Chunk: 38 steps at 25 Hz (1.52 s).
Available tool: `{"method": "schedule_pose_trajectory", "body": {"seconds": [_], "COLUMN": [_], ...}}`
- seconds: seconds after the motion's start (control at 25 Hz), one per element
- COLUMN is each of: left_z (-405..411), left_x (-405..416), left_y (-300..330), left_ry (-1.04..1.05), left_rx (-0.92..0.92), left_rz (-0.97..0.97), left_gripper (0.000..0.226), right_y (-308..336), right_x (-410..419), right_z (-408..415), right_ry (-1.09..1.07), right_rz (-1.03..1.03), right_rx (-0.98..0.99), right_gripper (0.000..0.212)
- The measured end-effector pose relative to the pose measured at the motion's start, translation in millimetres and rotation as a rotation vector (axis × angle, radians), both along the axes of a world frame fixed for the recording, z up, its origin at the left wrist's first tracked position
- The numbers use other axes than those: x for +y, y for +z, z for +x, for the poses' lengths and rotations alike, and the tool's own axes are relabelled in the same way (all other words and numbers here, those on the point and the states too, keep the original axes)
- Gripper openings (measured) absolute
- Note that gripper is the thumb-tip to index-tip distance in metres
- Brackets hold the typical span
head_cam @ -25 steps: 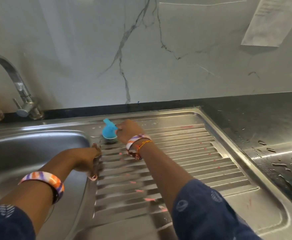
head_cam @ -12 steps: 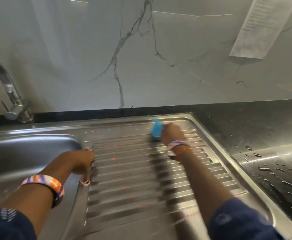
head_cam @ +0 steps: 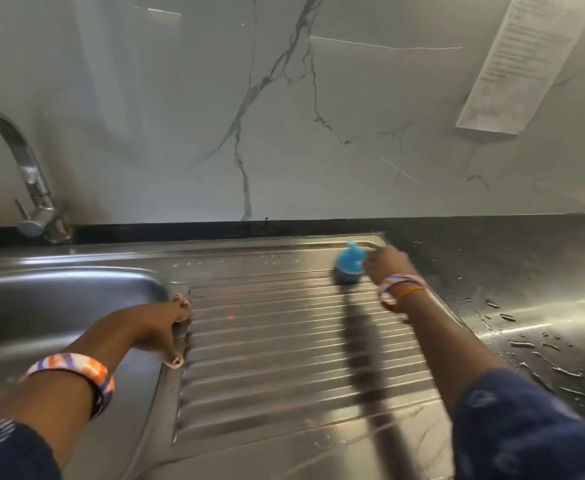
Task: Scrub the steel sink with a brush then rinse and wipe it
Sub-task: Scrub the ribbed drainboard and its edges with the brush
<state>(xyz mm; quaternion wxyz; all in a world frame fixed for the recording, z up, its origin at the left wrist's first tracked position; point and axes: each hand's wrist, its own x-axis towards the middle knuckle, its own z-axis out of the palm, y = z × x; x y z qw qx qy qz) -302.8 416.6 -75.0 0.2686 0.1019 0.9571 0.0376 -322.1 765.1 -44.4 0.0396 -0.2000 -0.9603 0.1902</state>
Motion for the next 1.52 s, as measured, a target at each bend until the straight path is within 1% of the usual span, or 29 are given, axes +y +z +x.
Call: {"method": "schedule_pose_trajectory", "body": {"seconds": [0.04, 0.08, 0.12, 0.16, 0.2, 0.28, 0.36, 0.44, 0.48, 0.52, 0.6, 0.68, 0.72, 0.76, 0.84, 0.92, 0.96, 1.0, 1.08, 1.12, 1.2, 1.24, 1.28, 1.36, 1.44, 1.52], "left_z": [2, 3, 5, 7, 8, 8, 10, 13, 14, 15, 16, 15, 14, 13, 12, 10, 9, 8, 8, 7, 8, 8, 9, 9, 8, 8], "left_x": [0, 0, 1, 2, 3, 4, 6, 8, 8, 7, 4, 2, 1, 0, -2, -2, -2, -2, -2, -1, 2, 4, 5, 3, -1, -2], "left_y": [1, 2, 3, 4, 4, 3, 2, 2, 2, 2, 2, 0, 0, -2, -3, -4, -5, -5, -6, -6, -4, -3, -3, -4, -6, -8], "left_ry": [0.006, 0.013, 0.020, 0.028, 0.038, 0.059, 0.083, 0.083, 0.075, 0.069, 0.062, 0.054, 0.052, 0.051, 0.044, 0.034, 0.032, 0.031, 0.043, 0.050, 0.060, 0.063, 0.065, 0.063, 0.064, 0.064], "left_rx": [0.006, 0.007, 0.011, 0.021, 0.033, 0.057, 0.085, 0.110, 0.113, 0.110, 0.087, 0.062, 0.049, 0.039, 0.026, 0.024, 0.026, 0.028, 0.022, 0.020, 0.031, 0.034, 0.031, 0.015, 0.001, -0.002], "left_rz": [0.019, 0.037, 0.048, 0.052, 0.046, 0.025, 0.026, 0.022, 0.022, 0.029, 0.039, 0.059, 0.063, 0.066, 0.061, 0.050, 0.041, 0.032, 0.017, 0.008, -0.015, -0.034, -0.052, -0.058, -0.043, -0.031], "left_gripper": [0.100, 0.100, 0.100, 0.100, 0.100, 0.097, 0.085, 0.075, 0.075, 0.078, 0.088, 0.091, 0.091, 0.091, 0.093, 0.094, 0.094, 0.094, 0.094, 0.093, 0.088, 0.088, 0.090, 0.094, 0.095, 0.095], "right_y": [4, 6, 6, 6, 3, -2, -7, -10, -12, -12, -10, -2, 4, 11, 20, 17, 12, 6, -6, -9, -8, -7, -7, -8, -4, 9], "right_x": [19, 25, 16, -6, -35, -111, -182, -214, -207, -189, -131, -56, -18, 12, 40, 16, -8, -41, -116, -152, -197, -199, -187, -132, -52, 25], "right_z": [4, 6, 8, 9, 9, 8, 14, 13, 6, -2, -14, -17, -15, -12, -7, -10, -12, -14, -9, -4, 5, 4, 0, -11, -16, -12], "right_ry": [-0.121, -0.190, -0.195, -0.150, -0.068, 0.149, 0.366, 0.525, 0.543, 0.510, 0.378, 0.188, 0.056, -0.075, -0.216, -0.196, -0.127, -0.020, 0.269, 0.401, 0.572, 0.601, 0.599, 0.499, 0.317, 0.056], "right_rz": [-0.028, -0.035, -0.028, -0.020, -0.029, -0.132, -0.218, -0.214, -0.191, -0.164, -0.073, 0.039, 0.040, -0.002, -0.058, -0.062, -0.055, -0.066, -0.092, -0.137, -0.199, -0.185, -0.151, -0.076, -0.010, 0.053], "right_rx": [0.004, 0.007, 0.026, 0.058, 0.093, 0.098, 0.068, 0.034, 0.017, 0.023, 0.000, -0.055, -0.071, -0.078, -0.063, -0.024, -0.011, 0.001, 0.028, 0.024, 0.001, 0.003, 0.012, 0.028, 0.018, -0.023], "right_gripper": [0.031, 0.032, 0.031, 0.031, 0.031, 0.031, 0.032, 0.033, 0.032, 0.032, 0.031, 0.033, 0.034, 0.034, 0.034, 0.034, 0.034, 0.033, 0.032, 0.032, 0.034, 0.034, 0.034, 0.032, 0.030, 0.031]}}
